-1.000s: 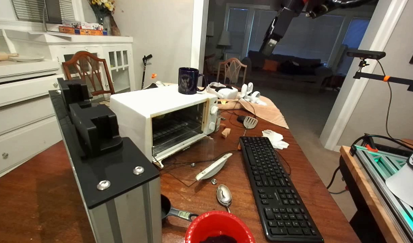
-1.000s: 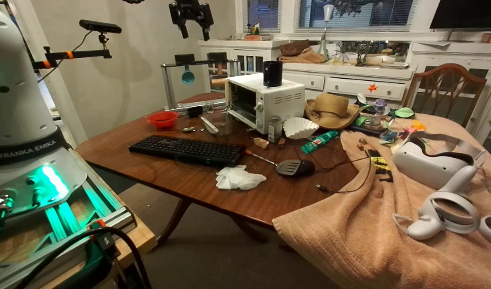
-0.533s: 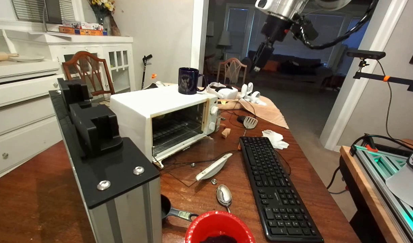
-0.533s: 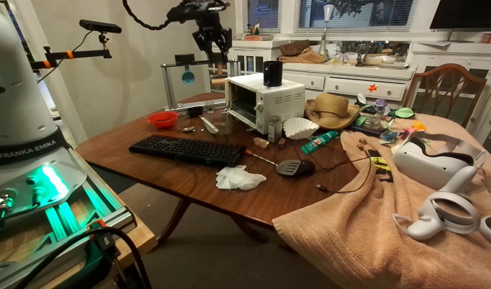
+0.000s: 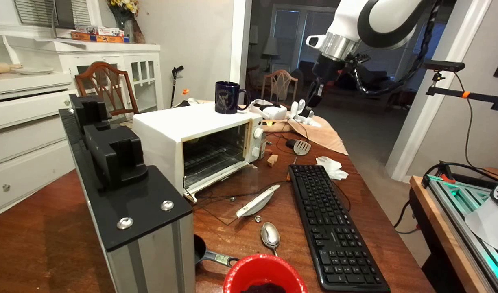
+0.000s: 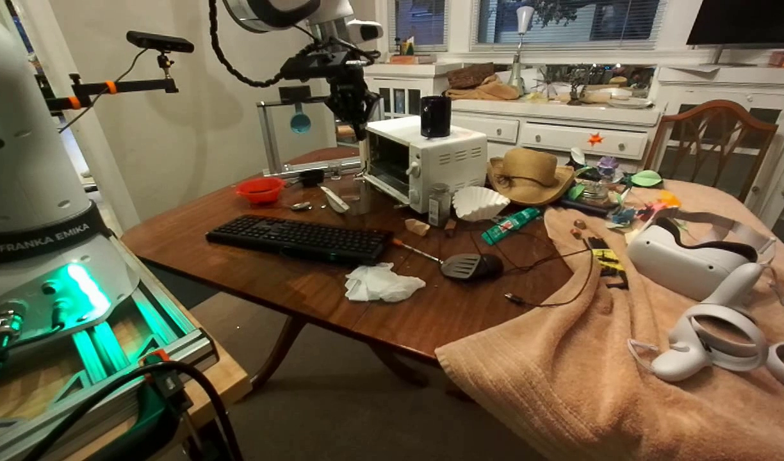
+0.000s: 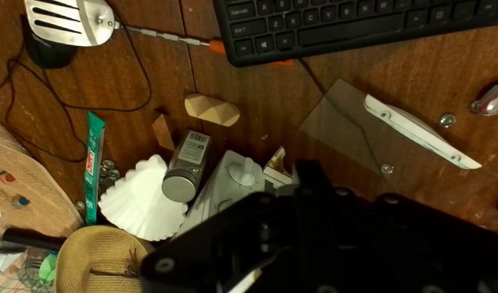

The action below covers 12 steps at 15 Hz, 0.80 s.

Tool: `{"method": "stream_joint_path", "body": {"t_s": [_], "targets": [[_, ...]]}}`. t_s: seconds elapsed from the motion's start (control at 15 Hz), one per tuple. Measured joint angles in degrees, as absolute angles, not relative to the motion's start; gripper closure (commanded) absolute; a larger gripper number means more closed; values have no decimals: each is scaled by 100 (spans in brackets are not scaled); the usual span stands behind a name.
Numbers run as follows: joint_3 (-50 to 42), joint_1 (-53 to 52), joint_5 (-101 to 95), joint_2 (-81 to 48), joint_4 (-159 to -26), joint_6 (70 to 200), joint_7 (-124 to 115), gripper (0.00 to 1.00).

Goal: Press a key on the keyboard.

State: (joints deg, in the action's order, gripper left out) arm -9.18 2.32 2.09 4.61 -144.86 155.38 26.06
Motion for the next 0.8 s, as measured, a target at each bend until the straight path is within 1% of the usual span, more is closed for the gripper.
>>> {"method": "stream_joint_path", "body": {"t_s": [0.13,0.53,0.8], "targets": [[-920,275,209,312,-14559,15761,2610,99],[-916,277,209,271,-14552,15798,2610,100],[-924,491,-278,-43,-14488,15939,2264,100]]}}
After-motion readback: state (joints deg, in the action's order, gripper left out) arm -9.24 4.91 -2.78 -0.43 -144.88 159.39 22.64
